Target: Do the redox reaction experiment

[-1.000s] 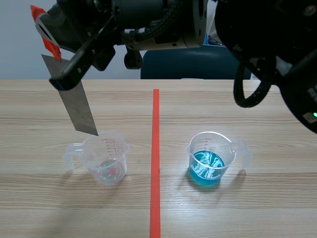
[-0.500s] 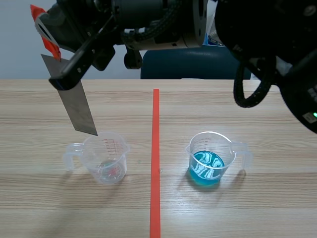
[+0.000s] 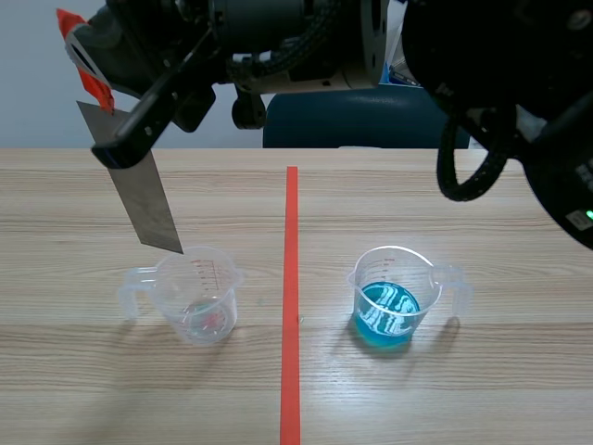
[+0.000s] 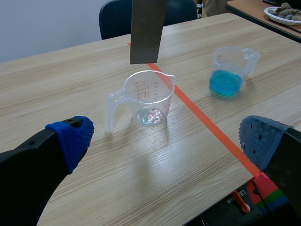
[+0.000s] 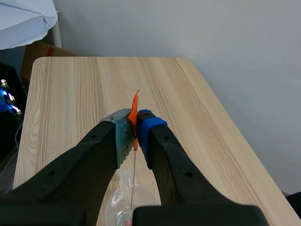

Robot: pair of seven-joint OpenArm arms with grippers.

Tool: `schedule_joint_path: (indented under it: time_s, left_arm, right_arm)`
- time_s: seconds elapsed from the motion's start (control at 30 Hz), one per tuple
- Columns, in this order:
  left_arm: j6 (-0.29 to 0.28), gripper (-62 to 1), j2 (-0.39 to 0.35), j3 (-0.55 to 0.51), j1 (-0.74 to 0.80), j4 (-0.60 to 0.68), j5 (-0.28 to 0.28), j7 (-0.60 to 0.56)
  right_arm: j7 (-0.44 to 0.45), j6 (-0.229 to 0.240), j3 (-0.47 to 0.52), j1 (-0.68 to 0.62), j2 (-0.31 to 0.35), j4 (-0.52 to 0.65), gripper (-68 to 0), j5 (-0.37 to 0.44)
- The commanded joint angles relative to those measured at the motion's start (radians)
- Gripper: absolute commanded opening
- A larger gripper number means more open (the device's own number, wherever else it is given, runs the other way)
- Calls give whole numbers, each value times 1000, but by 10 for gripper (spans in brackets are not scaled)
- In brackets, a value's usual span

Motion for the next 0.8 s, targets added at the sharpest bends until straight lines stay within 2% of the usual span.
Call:
schedule_joint_path:
  time_s: [0.0,0.43,0.6,0.77]
  left_arm:
    - [2,14,5,5,3,8,-6,-14]
    - [2,14,5,5,3,8,-6,-14]
    - [2,14,5,5,3,8,-6,-14]
    - [2,14,5,5,3,8,-6,-14]
  right_arm:
    - [15,0,9,12,-5,13,-669,7]
    - [19,0,25,11,13,14,-669,7]
    - [45,0,49,6,65,22,-669,16]
    - [63,4,72,6,142,41,-669,76]
